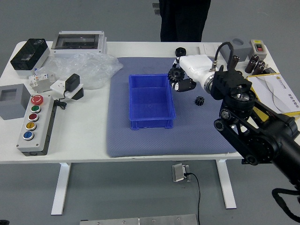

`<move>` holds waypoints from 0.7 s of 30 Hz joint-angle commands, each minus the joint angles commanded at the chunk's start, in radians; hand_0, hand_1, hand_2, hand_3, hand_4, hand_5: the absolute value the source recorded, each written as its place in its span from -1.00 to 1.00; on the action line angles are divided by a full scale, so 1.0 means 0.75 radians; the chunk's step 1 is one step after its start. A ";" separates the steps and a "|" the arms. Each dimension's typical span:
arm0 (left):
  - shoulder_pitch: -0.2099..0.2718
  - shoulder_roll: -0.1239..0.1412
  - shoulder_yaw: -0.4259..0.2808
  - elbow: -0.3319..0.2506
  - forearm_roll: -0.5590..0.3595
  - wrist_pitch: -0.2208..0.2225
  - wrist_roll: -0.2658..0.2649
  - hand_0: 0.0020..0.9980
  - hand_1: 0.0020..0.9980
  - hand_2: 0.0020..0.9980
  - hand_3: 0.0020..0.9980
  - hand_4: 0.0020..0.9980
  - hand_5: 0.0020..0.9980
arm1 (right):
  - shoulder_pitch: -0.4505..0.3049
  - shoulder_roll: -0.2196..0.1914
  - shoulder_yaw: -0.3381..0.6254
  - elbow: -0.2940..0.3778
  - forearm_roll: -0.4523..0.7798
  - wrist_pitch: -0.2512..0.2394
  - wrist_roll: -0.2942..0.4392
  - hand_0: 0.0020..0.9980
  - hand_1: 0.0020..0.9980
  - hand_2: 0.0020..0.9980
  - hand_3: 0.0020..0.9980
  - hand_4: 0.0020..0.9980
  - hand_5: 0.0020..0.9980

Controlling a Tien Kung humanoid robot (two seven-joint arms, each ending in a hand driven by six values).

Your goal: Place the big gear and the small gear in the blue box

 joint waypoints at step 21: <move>-0.004 -0.005 0.007 0.000 -0.002 -0.004 0.002 0.65 0.57 0.56 0.50 0.32 -0.24 | 0.056 0.183 -0.060 -0.171 0.000 0.050 -0.002 0.61 0.47 0.69 1.00 0.76 0.26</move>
